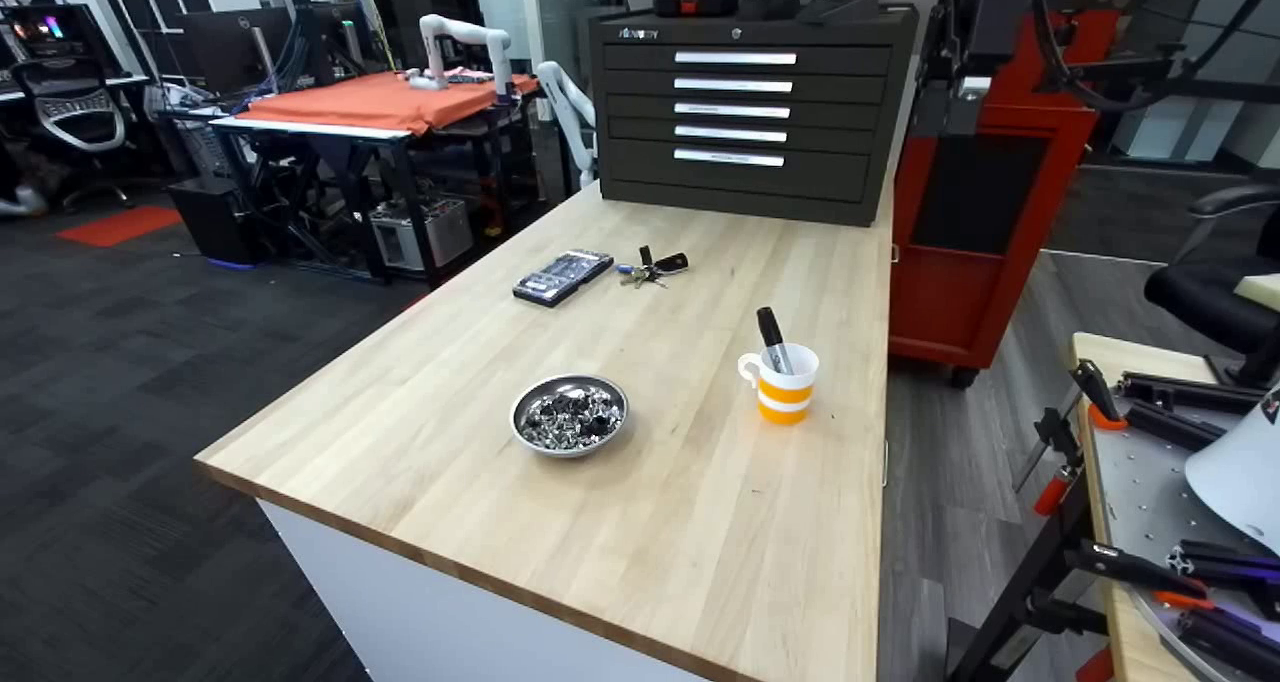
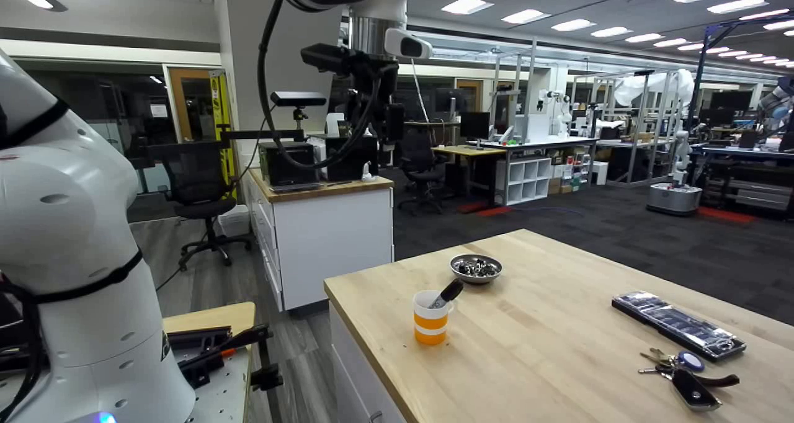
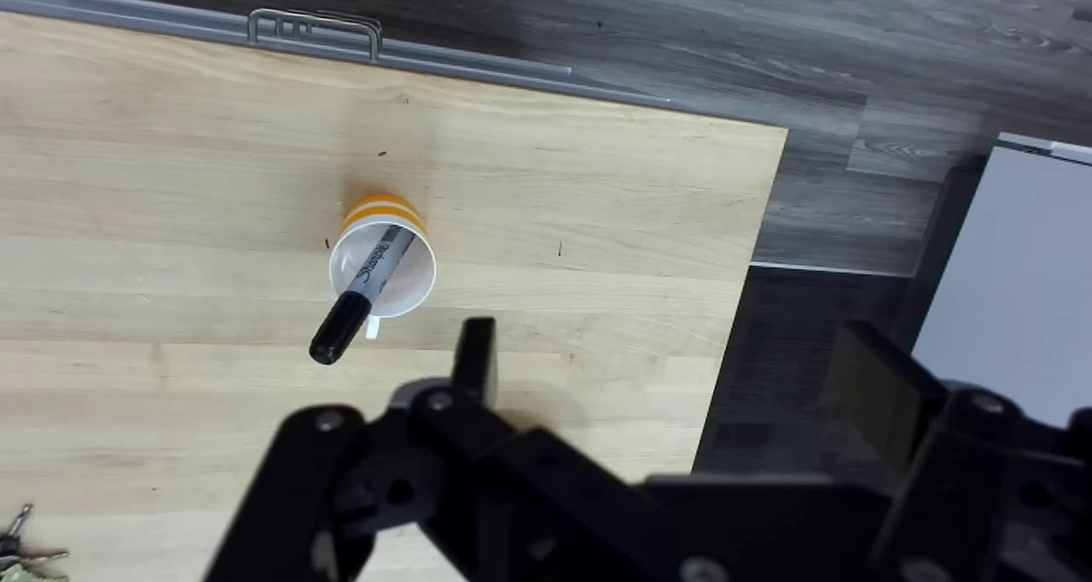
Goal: Remove the marker from the mug cup and place it on the table
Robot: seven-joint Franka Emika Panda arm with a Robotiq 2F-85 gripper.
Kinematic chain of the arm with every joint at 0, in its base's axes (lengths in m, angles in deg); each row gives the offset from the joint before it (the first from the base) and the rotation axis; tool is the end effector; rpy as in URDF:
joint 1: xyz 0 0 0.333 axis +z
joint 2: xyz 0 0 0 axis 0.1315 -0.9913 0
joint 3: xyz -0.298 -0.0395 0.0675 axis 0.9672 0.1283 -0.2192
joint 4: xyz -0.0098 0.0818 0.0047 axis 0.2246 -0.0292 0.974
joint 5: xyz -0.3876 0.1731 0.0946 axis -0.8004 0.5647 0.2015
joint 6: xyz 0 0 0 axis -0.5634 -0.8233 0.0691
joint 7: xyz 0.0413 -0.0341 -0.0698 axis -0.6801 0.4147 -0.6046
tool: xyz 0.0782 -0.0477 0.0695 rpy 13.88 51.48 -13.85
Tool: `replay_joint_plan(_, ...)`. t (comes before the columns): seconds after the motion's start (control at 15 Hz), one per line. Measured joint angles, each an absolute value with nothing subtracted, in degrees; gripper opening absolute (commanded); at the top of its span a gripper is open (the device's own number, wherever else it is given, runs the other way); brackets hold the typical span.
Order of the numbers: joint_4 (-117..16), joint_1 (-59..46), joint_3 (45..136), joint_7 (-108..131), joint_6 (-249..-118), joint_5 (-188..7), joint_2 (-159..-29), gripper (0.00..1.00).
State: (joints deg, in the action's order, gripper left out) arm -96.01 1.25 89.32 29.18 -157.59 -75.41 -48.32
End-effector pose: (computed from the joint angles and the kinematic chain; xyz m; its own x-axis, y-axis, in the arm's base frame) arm 0.4375 0.0642 0.4700 0.9626 0.2678 0.0416 0.2702 -0.9362 -0.2247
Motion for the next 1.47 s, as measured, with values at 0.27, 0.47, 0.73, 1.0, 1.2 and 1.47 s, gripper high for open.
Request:
replay_joint_plan(0.27,-96.0,1.2,89.3,29.2,-157.6,-75.4,-48.3,1.0)
replay_joint_plan(0.47,-96.0,1.2,89.3,29.2,-157.6,-75.4,-48.3,1.0)
replay_joint_plan(0.73,-96.0,1.2,89.3,29.2,-157.6,-75.4,-48.3,1.0)
replay_joint_plan(1.0,-96.1,0.2,88.1,28.8,-159.0,-77.6,-48.5,1.0)
replay_joint_plan(1.2,-96.3,-1.5,86.8,27.5,-162.6,-82.5,-50.1,1.0)
replay_joint_plan(1.47,-96.2,-3.3,86.8,27.1,-169.0,-87.5,-55.0,1.0)
